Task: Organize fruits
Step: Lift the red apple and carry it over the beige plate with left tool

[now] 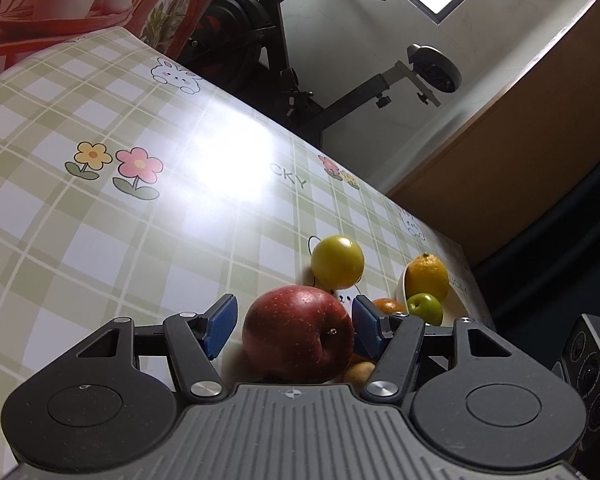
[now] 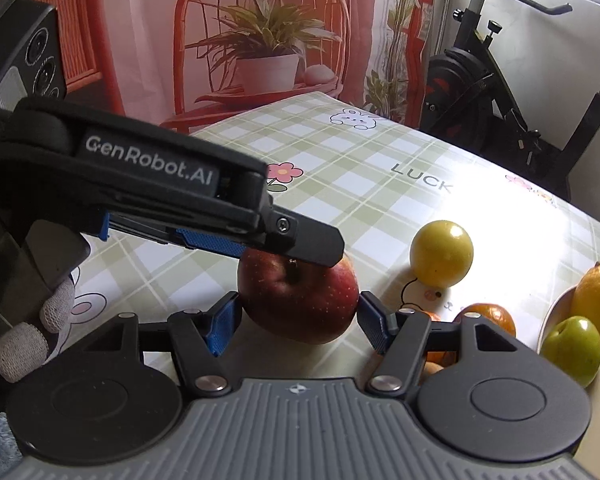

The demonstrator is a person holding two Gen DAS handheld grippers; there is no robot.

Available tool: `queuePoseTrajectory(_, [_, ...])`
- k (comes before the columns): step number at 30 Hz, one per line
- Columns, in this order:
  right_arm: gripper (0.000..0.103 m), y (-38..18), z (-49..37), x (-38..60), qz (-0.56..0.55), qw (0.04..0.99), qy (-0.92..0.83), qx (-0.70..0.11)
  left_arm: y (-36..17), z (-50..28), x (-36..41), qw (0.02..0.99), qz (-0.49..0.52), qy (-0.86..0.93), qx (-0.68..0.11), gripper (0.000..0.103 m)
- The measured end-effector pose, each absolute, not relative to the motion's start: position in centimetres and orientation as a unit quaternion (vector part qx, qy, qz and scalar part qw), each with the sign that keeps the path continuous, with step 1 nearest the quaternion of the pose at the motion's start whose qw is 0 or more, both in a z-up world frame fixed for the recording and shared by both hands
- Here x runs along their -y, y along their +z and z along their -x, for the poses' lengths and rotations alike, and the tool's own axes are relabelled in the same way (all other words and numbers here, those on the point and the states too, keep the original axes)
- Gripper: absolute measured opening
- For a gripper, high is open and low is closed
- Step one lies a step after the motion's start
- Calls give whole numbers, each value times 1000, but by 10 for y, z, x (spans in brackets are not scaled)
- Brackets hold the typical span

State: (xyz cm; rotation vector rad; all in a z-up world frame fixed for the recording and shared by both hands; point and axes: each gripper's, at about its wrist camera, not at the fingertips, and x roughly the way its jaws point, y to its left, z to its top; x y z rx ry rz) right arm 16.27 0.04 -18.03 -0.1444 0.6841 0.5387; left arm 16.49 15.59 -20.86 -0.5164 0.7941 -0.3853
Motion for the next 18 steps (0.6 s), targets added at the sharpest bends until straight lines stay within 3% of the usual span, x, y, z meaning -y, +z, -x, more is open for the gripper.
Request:
queuePoseTrajectory(3, [66, -178, -158, 5, 53, 900, 264, -342, -210, -160, -157, 870, 246, -187, -385, 65])
queuePoseTrajectory(6, [66, -176, -155, 12, 24, 895, 267, -357, -210, -154, -157, 867, 249, -193, -386, 58])
queuePoseTrajectory(18, [65, -177, -139, 11, 31, 907, 255, -333, -214, -150, -158, 859, 275, -180, -391, 58])
